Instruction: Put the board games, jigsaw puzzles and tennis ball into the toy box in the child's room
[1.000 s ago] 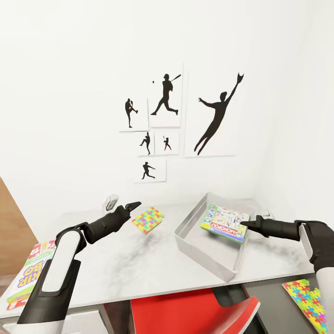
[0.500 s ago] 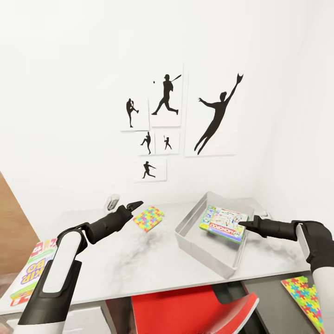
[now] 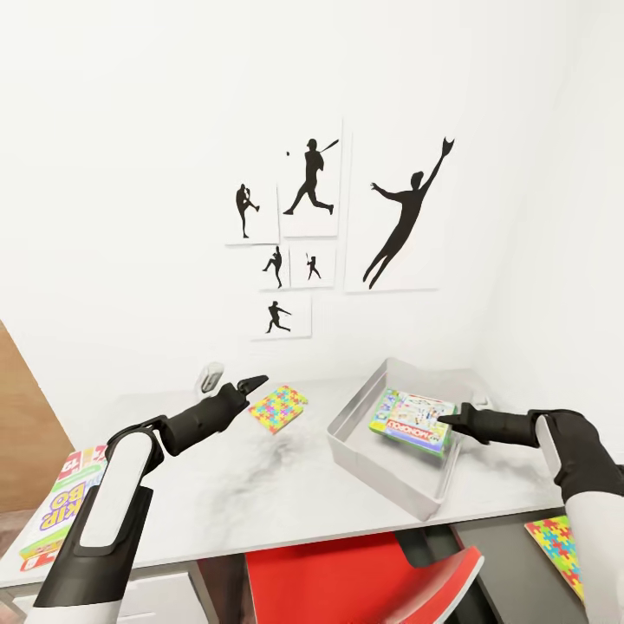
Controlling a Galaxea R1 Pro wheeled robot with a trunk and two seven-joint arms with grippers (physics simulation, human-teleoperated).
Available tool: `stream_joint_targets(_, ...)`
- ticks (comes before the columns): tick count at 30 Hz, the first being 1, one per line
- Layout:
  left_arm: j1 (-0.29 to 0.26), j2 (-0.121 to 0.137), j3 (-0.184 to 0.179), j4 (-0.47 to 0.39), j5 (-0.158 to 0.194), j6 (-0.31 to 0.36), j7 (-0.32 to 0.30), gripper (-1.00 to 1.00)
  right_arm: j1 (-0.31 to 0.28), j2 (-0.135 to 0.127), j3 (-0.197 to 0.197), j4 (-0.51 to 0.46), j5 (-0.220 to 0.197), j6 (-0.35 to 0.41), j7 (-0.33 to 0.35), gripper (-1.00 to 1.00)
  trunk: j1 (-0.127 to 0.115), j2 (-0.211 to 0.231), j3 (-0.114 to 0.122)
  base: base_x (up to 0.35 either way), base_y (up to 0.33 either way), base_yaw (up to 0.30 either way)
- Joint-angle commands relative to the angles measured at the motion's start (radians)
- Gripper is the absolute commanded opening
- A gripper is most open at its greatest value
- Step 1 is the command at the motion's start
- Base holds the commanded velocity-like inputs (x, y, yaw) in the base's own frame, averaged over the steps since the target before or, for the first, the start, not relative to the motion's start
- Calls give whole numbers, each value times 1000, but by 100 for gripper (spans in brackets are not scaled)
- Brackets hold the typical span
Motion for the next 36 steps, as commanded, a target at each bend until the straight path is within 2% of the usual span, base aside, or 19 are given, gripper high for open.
stream_joint_targets(1, -1, -1, 2, -1, 11, 5, 9, 100, -2, 3, -3, 0, 1, 7, 0, -100, 0, -2, -2, 0, 0, 0)
stream_joint_targets(5, -1, 0, 3, -1, 11, 6, 9, 100, -3, 20, -8, 1, 0, 7, -10, -100, 0, -2, -2, 0, 0, 0)
stream_joint_targets(11, -1, 1, 3, -1, 11, 6, 9, 100, -4, 27, -26, 2, 0, 7, -12, -100, 0, -2, -7, 0, 0, 0)
stream_joint_targets(25, 0, 1, 3, -1, 11, 6, 9, 100, -5, 31, -39, 21, -1, 7, -13, -100, 0, -2, -27, 0, 0, 0)
stream_joint_targets(36, 0, 1, 3, -1, 11, 7, 9, 100, -6, 32, -41, 23, -1, 7, -13, -100, 0, -2, -31, 0, 0, 0)
